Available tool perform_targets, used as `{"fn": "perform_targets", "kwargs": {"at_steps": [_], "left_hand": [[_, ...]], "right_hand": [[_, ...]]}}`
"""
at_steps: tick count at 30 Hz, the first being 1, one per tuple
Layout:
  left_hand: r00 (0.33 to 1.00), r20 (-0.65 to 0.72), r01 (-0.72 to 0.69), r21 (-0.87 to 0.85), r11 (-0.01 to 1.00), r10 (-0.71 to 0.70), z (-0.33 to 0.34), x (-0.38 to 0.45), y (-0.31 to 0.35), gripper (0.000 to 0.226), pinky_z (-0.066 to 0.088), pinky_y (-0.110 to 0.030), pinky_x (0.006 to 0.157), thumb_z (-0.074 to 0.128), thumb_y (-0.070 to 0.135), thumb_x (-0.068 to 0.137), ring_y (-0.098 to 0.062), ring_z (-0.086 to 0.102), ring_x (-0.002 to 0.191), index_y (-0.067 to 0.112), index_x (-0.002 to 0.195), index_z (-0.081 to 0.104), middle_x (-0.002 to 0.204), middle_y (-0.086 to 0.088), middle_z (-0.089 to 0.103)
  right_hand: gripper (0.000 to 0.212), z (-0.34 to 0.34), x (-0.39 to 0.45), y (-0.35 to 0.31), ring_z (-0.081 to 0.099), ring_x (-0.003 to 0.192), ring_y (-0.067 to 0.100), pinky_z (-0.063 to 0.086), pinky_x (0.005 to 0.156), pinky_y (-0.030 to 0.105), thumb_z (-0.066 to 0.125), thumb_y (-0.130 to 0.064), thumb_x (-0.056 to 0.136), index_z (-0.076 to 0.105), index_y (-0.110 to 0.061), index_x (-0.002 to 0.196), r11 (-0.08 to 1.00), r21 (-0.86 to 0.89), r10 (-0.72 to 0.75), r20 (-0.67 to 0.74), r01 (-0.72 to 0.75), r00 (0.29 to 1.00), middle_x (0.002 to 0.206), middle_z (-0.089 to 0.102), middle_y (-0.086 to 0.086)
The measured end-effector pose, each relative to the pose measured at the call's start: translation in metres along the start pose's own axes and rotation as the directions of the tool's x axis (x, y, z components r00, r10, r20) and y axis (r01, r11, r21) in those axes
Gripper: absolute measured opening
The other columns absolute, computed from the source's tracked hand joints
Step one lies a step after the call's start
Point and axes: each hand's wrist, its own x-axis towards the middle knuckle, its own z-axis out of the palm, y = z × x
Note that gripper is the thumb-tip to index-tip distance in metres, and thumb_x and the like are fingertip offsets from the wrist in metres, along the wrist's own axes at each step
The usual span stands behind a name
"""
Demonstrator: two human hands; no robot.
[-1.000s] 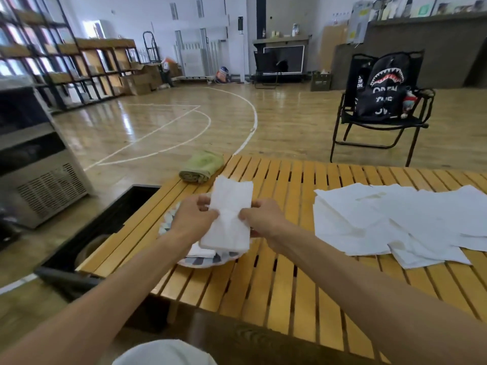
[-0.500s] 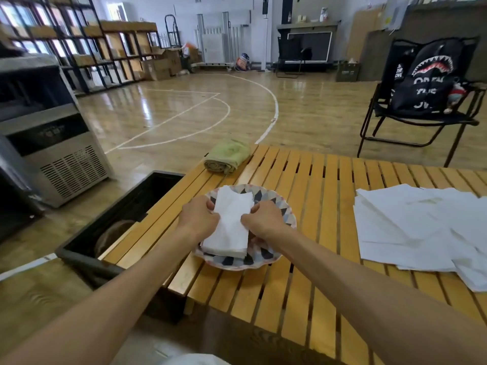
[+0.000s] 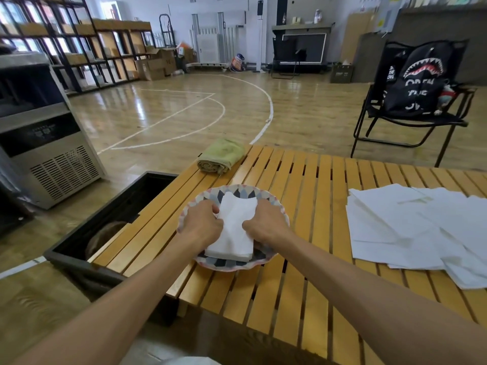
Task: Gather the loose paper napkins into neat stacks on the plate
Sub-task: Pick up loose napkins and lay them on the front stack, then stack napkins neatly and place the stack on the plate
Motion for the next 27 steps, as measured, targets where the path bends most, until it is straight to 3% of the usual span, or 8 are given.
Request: {"fn": "perform_targets", "kwargs": {"at_steps": [2,4,6,7,10,14,21,27], "left_hand": [[1.0,0.017,-0.02,-0.013,1.0,0.02,0.005,-0.003,0.004,0.033,0.048,-0.023,0.062,0.062,0.018,0.094,-0.016,0.057,0.096,0.019,0.127,0.054,0.113,-0.004,0.062],[0.998,0.02,-0.057,0.011,0.998,0.057,0.006,-0.005,0.007,0.037,0.044,-0.02,0.06,0.06,0.019,0.095,-0.016,0.056,0.1,0.021,0.132,0.051,0.119,-0.003,0.059],[0.979,-0.003,-0.204,0.134,0.97,0.206,0.003,-0.005,0.005,0.044,0.051,-0.028,0.084,0.057,0.02,0.096,-0.018,0.051,0.118,0.023,0.139,0.046,0.135,-0.001,0.052],[0.949,0.019,-0.31,0.211,0.927,0.314,0.002,-0.005,0.003,0.048,0.044,-0.034,0.101,0.053,0.021,0.098,-0.019,0.043,0.131,0.024,0.145,0.042,0.146,0.0,0.045],[0.841,0.234,-0.541,0.401,0.739,0.489,0.0,-0.002,-0.007,0.055,0.012,-0.037,0.123,0.037,0.026,0.105,-0.017,0.01,0.151,0.021,0.156,0.019,0.165,0.0,0.014],[0.814,0.412,-0.581,0.583,0.568,0.41,0.005,0.002,-0.02,0.068,0.0,-0.042,0.124,0.04,0.03,0.102,-0.02,-0.002,0.152,0.018,0.157,0.002,0.166,-0.002,0.001],[0.808,0.459,-0.588,0.574,0.57,0.37,0.002,0.007,-0.021,0.065,-0.002,-0.041,0.123,0.034,0.031,0.104,-0.018,-0.001,0.152,0.019,0.157,-0.001,0.166,0.0,-0.001],[0.849,0.377,-0.529,0.627,0.572,0.371,-0.001,-0.006,-0.004,0.071,0.003,-0.044,0.123,0.043,0.029,0.1,-0.02,0.004,0.152,0.018,0.157,0.003,0.166,-0.001,0.005]], "right_hand": [[0.033,-0.006,-0.002,0.005,0.046,0.077,0.011,0.037,0.052,0.021,0.064,-0.02,0.09,0.044,-0.016,0.116,1.0,0.002,0.009,0.001,-0.009,1.0,0.091,0.045,-0.004],[0.044,-0.007,-0.004,0.008,0.051,0.096,0.02,0.044,0.061,0.024,0.063,-0.019,0.089,0.045,-0.013,0.128,0.999,-0.033,-0.031,-0.044,0.03,0.999,0.109,0.049,0.002],[0.048,-0.006,-0.005,0.01,0.052,0.114,0.026,0.052,0.083,0.033,0.061,-0.022,0.09,0.045,-0.014,0.135,0.98,-0.153,-0.148,-0.122,0.129,0.981,0.129,0.051,0.007],[0.049,-0.005,-0.006,0.011,0.049,0.123,0.027,0.05,0.097,0.038,0.059,-0.025,0.093,0.045,-0.015,0.139,0.953,-0.237,-0.225,-0.128,0.191,0.966,0.137,0.049,0.008],[0.053,-0.003,-0.005,0.018,0.028,0.146,0.028,0.023,0.12,0.045,0.046,-0.04,0.102,0.038,-0.018,0.149,0.825,-0.455,-0.355,0.043,0.334,0.934,0.158,0.035,0.009],[0.058,0.002,-0.002,0.03,0.018,0.152,0.027,0.009,0.124,0.043,0.033,-0.041,0.105,0.026,-0.012,0.155,0.78,-0.525,-0.284,0.191,0.342,0.94,0.165,0.023,0.011],[0.061,0.005,-0.001,0.03,0.016,0.153,0.028,0.005,0.124,0.045,0.029,-0.039,0.106,0.019,-0.009,0.158,0.766,-0.553,-0.241,0.225,0.327,0.944,0.166,0.018,0.012],[0.041,-0.026,-0.025,0.022,0.045,0.127,0.023,0.036,0.112,0.041,0.045,-0.036,0.102,0.049,-0.013,0.136,0.893,-0.349,-0.262,0.111,0.285,0.959,0.139,0.051,0.007]]}}
